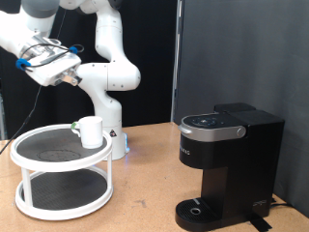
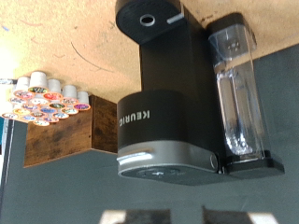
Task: Make a cup of coffee with the keurig machine
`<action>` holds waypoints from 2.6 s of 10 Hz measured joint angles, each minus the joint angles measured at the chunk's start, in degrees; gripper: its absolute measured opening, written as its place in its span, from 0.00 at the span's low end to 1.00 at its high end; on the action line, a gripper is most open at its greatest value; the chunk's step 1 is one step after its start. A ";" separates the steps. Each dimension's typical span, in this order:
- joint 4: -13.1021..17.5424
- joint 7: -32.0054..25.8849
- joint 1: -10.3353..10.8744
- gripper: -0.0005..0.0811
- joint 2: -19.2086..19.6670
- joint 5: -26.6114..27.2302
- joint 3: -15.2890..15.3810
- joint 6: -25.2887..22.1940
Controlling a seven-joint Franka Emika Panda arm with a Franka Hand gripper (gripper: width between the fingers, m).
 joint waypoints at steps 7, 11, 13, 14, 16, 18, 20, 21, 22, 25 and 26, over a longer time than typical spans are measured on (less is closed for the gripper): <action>-0.58 -5.22 -0.54 0.01 1.16 -3.20 -3.93 -0.84; -6.81 -8.71 -0.82 0.30 1.56 -2.71 -4.86 8.37; -8.79 -11.31 -0.82 0.52 2.95 -2.82 -5.63 10.11; -9.62 -12.58 -0.82 0.70 3.66 -2.84 -5.82 10.83; -11.09 -14.73 -0.81 0.84 4.92 -2.84 -6.02 12.46; -11.90 -16.10 -0.81 0.90 5.76 -2.81 -6.21 13.02; -12.55 -16.68 -0.81 0.90 5.84 -2.81 -6.29 13.64; -12.87 -16.71 -0.82 0.91 5.85 -2.83 -6.29 14.11; -13.09 -16.72 -0.81 0.91 5.87 -2.87 -6.29 14.49; -13.59 -16.73 -0.81 0.69 5.97 -2.88 -6.29 15.55; -13.63 -16.73 -0.82 0.47 6.12 -2.88 -6.29 15.90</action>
